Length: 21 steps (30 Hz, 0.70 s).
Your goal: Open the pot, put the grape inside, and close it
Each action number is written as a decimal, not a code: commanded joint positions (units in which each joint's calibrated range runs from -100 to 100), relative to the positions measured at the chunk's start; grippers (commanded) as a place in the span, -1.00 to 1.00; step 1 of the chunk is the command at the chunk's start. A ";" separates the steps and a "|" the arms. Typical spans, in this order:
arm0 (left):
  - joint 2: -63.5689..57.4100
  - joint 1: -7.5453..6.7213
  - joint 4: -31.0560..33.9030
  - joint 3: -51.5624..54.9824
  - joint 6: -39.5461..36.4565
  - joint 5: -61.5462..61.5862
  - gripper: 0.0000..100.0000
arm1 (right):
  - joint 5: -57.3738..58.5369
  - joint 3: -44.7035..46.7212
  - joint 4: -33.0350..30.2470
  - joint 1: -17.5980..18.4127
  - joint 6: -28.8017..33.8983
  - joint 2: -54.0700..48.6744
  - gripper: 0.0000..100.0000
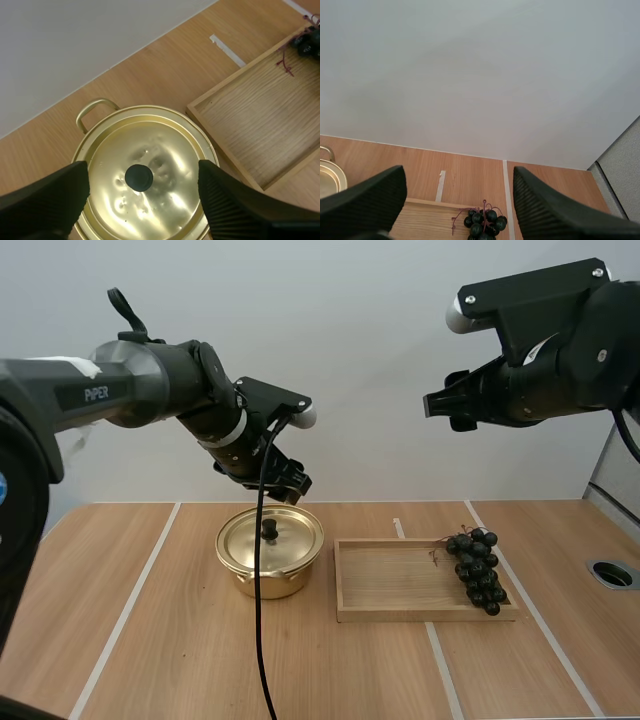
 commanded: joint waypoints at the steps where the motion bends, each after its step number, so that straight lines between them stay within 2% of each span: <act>1: 1.88 -0.27 0.62 -0.52 -0.85 -1.10 1.00 | -0.18 -0.60 -0.35 0.14 -0.39 -0.24 1.00; 11: 9.13 -0.27 5.14 -0.52 -3.02 -2.51 1.00 | 0.17 -0.60 -0.35 0.14 -0.39 -0.24 1.00; 21: 14.06 -0.27 5.28 -0.52 -3.02 -8.24 1.00 | 0.33 -0.60 -0.35 0.14 -0.48 -0.24 1.00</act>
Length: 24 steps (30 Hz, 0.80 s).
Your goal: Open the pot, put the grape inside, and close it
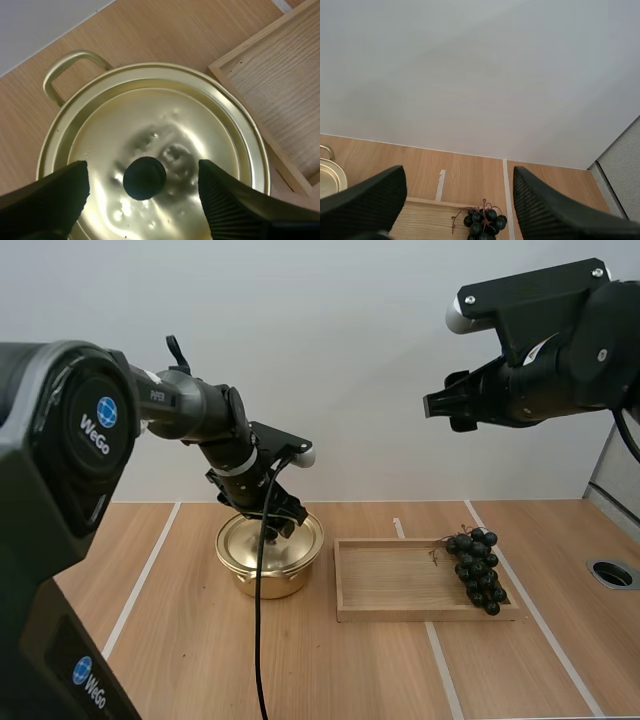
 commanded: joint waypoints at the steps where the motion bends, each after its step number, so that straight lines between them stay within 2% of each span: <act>1: 1.21 -0.18 0.15 -0.52 -0.48 -2.27 1.00 | 0.11 -0.60 -0.35 0.14 -0.30 -0.24 1.00; 14: 2.28 -0.18 0.03 -0.52 -0.49 -3.10 1.00 | 0.11 -0.60 -0.35 0.14 -0.50 -0.24 1.00; 15: 2.28 -0.18 0.03 -0.52 -1.03 -3.04 0.93 | 0.11 -0.60 -0.35 0.14 -0.50 -0.24 1.00; 16: 2.28 -0.18 0.03 -0.52 -1.40 -2.55 0.65 | 0.11 -0.60 -0.35 0.14 -0.50 -0.24 1.00; 19: 2.28 -0.18 0.03 -0.52 -1.83 -2.38 -0.43 | 0.11 -0.60 -0.35 0.14 -0.50 -0.24 1.00; 20: 2.28 -0.18 0.03 -0.52 -1.83 -2.38 -0.86 | 0.11 -0.60 -0.35 0.14 -0.50 -0.24 1.00; 21: 2.28 -0.18 0.42 -0.52 -1.77 -2.38 -1.00 | 0.11 -0.60 -0.35 0.14 -0.50 -0.24 1.00; 24: 2.28 -0.18 0.65 -0.52 -2.14 -2.38 -1.00 | 0.11 -0.60 -0.35 0.14 -0.50 -0.24 1.00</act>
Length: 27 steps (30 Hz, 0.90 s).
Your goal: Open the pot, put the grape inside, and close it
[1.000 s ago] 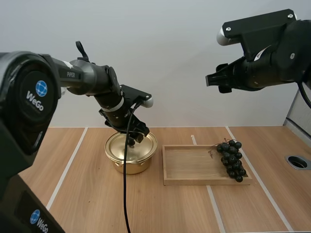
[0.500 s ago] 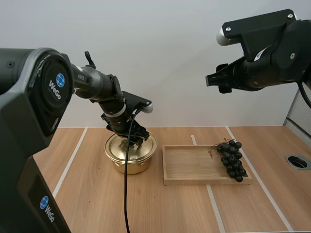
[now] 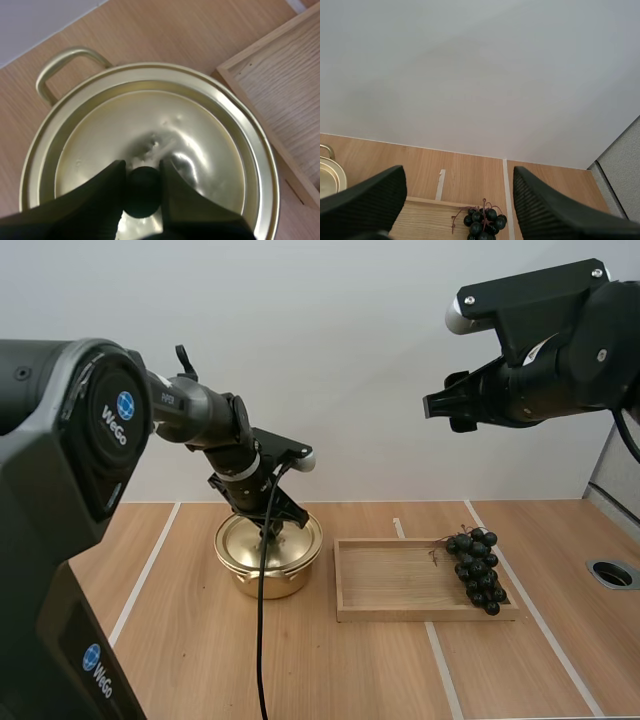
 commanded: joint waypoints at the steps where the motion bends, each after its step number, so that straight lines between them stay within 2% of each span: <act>1: -0.15 -0.15 0.88 -0.37 -0.90 -0.18 -1.00 | 0.11 -0.60 -0.35 0.14 -0.50 -0.24 1.00; 5: -1.80 -0.15 2.19 -0.68 -1.51 1.61 -1.00 | 0.32 -0.60 -0.35 0.14 -0.48 -0.24 1.00; 11: -7.91 -0.15 2.90 -7.27 -2.21 12.52 -1.00 | 1.39 -0.72 -1.30 0.14 -0.25 1.87 1.00; 18: -18.40 -0.15 4.92 -19.68 -3.80 21.05 -1.00 | 2.85 -0.74 -5.02 0.14 1.31 10.34 1.00; 27: -30.85 -0.15 4.92 -30.24 -4.71 22.90 -1.00 | 2.54 -0.74 -5.13 -0.54 1.64 21.99 1.00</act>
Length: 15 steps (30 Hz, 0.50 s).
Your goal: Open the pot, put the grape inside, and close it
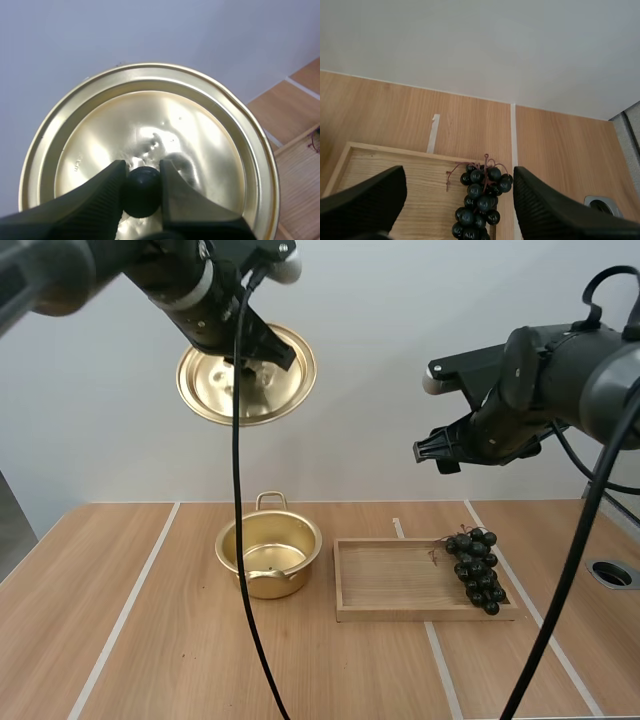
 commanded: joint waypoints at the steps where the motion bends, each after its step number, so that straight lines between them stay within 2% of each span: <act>1: -4.32 -0.15 -0.08 -2.60 -0.76 0.12 -1.00 | -0.84 -0.34 -0.66 -0.57 0.22 3.14 1.00; 10: -12.55 -0.15 1.84 -3.66 -0.65 0.12 -1.00 | -3.57 -0.34 -0.66 -0.57 0.66 14.07 1.00; 15: -13.74 -0.15 2.35 -3.66 -0.65 0.12 -1.00 | -3.23 -0.34 -3.67 -0.91 3.66 17.69 1.00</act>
